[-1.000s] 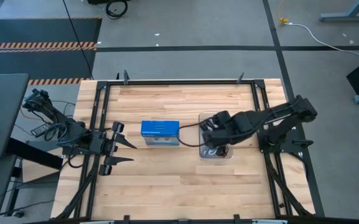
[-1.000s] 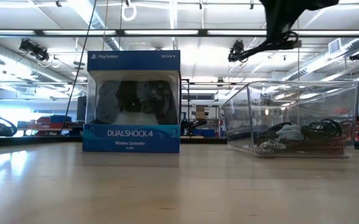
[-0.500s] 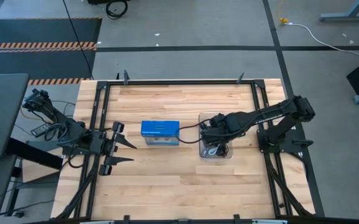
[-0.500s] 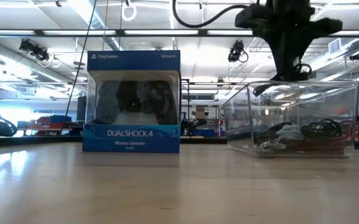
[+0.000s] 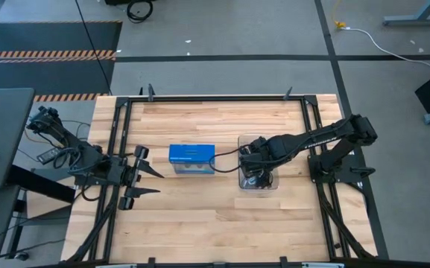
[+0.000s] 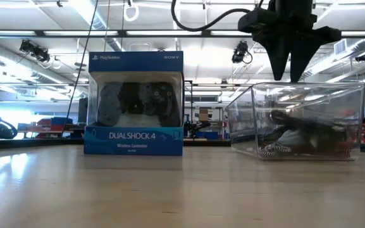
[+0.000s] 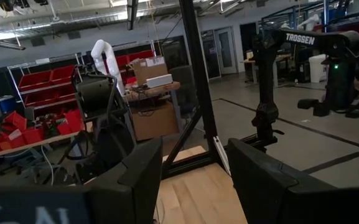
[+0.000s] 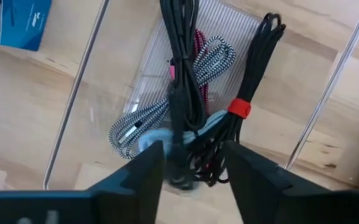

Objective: Pick and place USB-C Cables
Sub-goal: Return to Home Position

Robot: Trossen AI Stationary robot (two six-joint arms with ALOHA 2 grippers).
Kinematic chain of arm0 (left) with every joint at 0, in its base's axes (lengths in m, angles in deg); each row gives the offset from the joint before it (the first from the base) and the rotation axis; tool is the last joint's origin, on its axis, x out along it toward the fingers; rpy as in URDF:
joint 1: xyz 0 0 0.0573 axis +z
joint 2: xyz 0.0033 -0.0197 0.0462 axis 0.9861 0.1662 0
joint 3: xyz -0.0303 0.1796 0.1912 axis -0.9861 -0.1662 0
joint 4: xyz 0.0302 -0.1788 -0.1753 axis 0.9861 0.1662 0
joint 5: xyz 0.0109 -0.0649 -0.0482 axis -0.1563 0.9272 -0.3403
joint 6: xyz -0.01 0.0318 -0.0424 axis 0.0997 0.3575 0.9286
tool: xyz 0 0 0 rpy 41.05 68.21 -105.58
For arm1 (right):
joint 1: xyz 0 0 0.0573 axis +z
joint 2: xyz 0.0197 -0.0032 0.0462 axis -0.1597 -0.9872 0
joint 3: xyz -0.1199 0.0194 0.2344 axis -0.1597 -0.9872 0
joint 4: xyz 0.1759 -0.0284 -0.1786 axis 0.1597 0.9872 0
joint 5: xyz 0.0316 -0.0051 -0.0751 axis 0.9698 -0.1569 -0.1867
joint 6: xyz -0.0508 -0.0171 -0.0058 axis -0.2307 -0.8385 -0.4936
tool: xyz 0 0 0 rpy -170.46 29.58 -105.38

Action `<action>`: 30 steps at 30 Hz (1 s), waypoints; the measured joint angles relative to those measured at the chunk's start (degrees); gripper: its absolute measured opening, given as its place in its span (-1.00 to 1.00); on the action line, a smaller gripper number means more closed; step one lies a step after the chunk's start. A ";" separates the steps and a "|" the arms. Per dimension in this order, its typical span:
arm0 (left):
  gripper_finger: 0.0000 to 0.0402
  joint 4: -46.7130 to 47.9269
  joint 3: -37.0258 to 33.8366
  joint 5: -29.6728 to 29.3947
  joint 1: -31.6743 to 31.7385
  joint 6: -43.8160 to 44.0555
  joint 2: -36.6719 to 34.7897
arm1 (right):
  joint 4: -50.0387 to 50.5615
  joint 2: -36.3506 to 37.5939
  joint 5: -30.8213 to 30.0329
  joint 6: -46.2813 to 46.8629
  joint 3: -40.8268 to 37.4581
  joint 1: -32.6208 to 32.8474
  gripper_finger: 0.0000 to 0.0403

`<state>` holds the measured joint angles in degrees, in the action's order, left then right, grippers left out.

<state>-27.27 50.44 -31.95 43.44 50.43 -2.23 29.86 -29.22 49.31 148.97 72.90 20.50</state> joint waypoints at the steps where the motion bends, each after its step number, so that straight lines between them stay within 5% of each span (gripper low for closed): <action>1: -0.07 0.00 0.00 0.00 0.00 0.00 0.00 | -0.01 0.00 -0.27 -0.02 0.00 0.00 -0.10; 9: -0.07 0.01 0.00 0.00 0.00 0.02 0.00 | -1.53 0.00 -1.79 -3.17 0.00 0.02 0.14; 21: -0.07 0.02 0.00 0.00 0.00 0.02 0.00 | -3.33 0.00 -1.24 -15.12 0.00 0.13 0.08; 30: -0.07 0.31 0.00 0.00 0.00 0.04 0.00 | -3.62 0.00 5.61 -26.21 0.00 0.02 0.08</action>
<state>-26.97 50.44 -31.95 43.44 50.47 -2.23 26.24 -29.22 54.92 122.76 72.90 20.52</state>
